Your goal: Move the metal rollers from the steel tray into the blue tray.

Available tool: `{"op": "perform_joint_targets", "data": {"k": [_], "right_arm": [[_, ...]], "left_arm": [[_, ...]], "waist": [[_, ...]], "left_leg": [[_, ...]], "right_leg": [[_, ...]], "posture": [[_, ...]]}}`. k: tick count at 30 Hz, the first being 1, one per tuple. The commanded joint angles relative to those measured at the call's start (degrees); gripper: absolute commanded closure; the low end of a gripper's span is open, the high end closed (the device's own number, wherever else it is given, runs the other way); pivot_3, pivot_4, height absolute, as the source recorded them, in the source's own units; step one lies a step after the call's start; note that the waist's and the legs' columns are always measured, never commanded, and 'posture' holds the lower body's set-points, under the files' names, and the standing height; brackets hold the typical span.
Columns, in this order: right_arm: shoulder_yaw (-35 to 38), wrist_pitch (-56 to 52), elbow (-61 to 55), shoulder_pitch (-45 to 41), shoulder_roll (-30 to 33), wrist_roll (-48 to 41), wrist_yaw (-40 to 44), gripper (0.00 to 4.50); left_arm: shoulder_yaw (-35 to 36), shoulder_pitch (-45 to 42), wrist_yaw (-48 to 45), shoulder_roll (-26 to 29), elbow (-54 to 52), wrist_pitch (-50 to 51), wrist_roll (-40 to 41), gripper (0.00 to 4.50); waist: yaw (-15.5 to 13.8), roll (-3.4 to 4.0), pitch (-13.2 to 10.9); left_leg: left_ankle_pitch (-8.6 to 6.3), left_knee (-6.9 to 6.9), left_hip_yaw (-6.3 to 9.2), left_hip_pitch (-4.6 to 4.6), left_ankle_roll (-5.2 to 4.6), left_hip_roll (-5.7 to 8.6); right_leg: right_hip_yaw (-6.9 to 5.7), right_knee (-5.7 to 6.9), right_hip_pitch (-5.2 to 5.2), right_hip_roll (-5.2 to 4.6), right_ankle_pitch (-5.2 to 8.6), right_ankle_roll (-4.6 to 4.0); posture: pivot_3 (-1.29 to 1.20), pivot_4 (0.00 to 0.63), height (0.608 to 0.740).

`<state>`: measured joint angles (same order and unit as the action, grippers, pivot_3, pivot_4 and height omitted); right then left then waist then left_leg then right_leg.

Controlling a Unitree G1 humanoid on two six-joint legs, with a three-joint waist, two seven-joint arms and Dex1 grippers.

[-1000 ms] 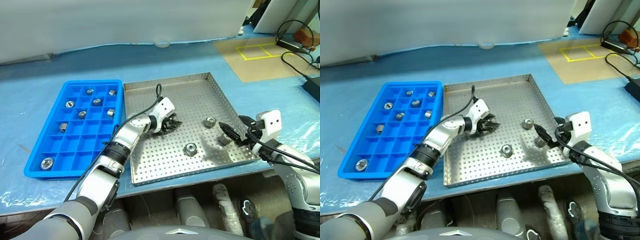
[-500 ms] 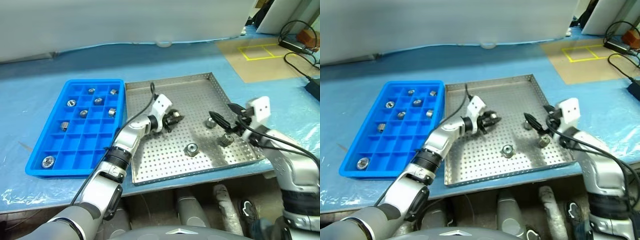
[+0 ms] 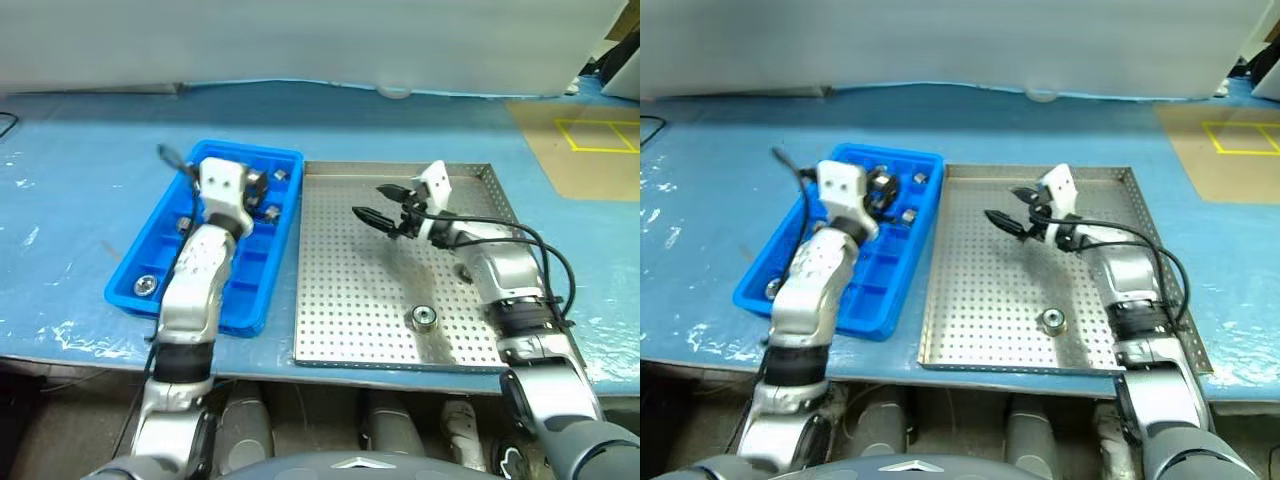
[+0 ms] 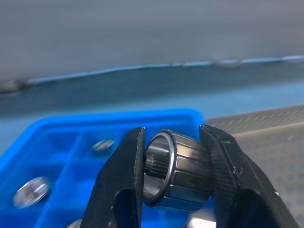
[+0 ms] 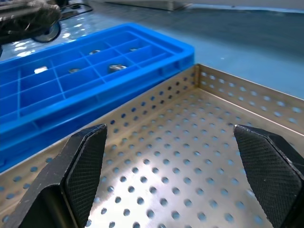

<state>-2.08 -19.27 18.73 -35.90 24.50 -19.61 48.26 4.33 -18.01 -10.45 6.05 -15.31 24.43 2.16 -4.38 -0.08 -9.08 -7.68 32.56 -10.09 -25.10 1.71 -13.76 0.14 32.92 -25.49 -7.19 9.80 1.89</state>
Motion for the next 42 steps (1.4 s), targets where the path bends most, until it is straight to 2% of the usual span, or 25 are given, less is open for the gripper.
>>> {"op": "perform_joint_targets", "data": {"k": [1,6,19,21,24,26,29,38,42], "right_arm": [[-0.5,3.2,3.8,-2.7,-0.9,1.1,2.8,0.0],[-1.7,5.8,9.4,-5.6,-3.1,2.9,5.5,0.0],[-0.7,7.5,11.6,-5.9,-3.2,5.1,7.1,0.0],[-0.6,7.3,10.9,-5.4,-3.0,5.2,6.8,0.0],[0.0,6.7,9.3,-4.4,-2.4,4.8,6.4,0.0],[1.0,5.8,7.6,-3.6,-1.6,4.2,5.9,0.0],[2.8,2.6,2.6,-1.0,0.1,2.6,5.8,0.0],[4.9,-10.0,-21.5,14.6,10.9,-1.4,7.6,0.0],[7.7,-14.7,-31.7,23.3,16.3,-3.7,7.2,0.0]], "left_arm": [[0.1,5.9,1.9,1.3,-9.4,2.7,-1.4,3.09],[0.9,12.7,3.4,2.7,-12.0,4.6,-2.1,3.09],[2.3,11.5,8.1,2.3,-4.1,6.1,-2.6,3.09],[2.1,11.1,7.5,2.0,-3.2,6.4,-1.5,2.36],[1.2,9.4,5.5,2.0,-2.6,6.1,0.1,1.57],[1.5,7.3,2.5,1.7,-1.9,5.6,3.4,0.91],[1.1,3.2,-4.4,2.4,-0.8,3.7,9.0,0.91],[-6.2,-7.0,-25.2,9.2,7.9,-5.7,12.8,0.91],[-8.2,-9.7,-29.3,9.1,12.8,-10.5,12.7,0.91]], "waist": [[-0.9,0.0,0.0],[-2.0,-0.01,0.0],[-2.9,-0.01,0.0],[-2.8,-0.01,0.0],[-2.8,-0.01,0.0],[-2.8,-0.01,0.0],[-2.9,-0.02,0.0],[-2.1,0.0,0.0],[-1.3,0.0,0.0]], "left_leg": [[0.01,0.0,0.01,0.02,0.02,-0.01],[0.14,-0.01,0.13,0.08,0.25,-0.02],[0.34,-0.09,0.25,-0.04,0.55,-0.03],[0.34,-0.1,0.25,-0.05,0.55,-0.03],[0.36,-0.13,0.25,-0.05,0.58,-0.04],[0.37,-0.12,0.25,-0.06,0.59,-0.04],[0.38,-0.08,0.24,-0.07,0.6,-0.02],[0.42,-0.19,0.16,-0.01,0.62,-0.02],[0.42,-0.23,0.12,0.04,0.63,-0.01]], "right_leg": [[-0.01,0.02,0.02,0.0,0.0,0.0],[-0.08,0.28,0.03,0.0,0.0,0.01],[-0.08,0.7,-0.33,0.05,0.01,0.01],[-0.07,0.7,-0.37,0.06,0.01,0.01],[-0.06,0.72,-0.42,0.08,0.01,0.01],[-0.05,0.77,-0.44,0.08,0.01,0.01],[-0.04,0.8,-0.43,0.06,0.0,0.01],[0.07,0.78,-0.5,0.09,0.0,0.01],[0.12,0.77,-0.47,0.08,0.01,0.02]], "posture": [[0.14,0.15,0.74],[0.2,0.15,0.74],[0.18,0.15,0.74],[0.17,0.15,0.74],[0.14,0.15,0.74],[0.11,0.15,0.74],[0.08,0.15,0.74],[-0.03,0.15,0.74],[-0.1,0.15,0.74]]}}
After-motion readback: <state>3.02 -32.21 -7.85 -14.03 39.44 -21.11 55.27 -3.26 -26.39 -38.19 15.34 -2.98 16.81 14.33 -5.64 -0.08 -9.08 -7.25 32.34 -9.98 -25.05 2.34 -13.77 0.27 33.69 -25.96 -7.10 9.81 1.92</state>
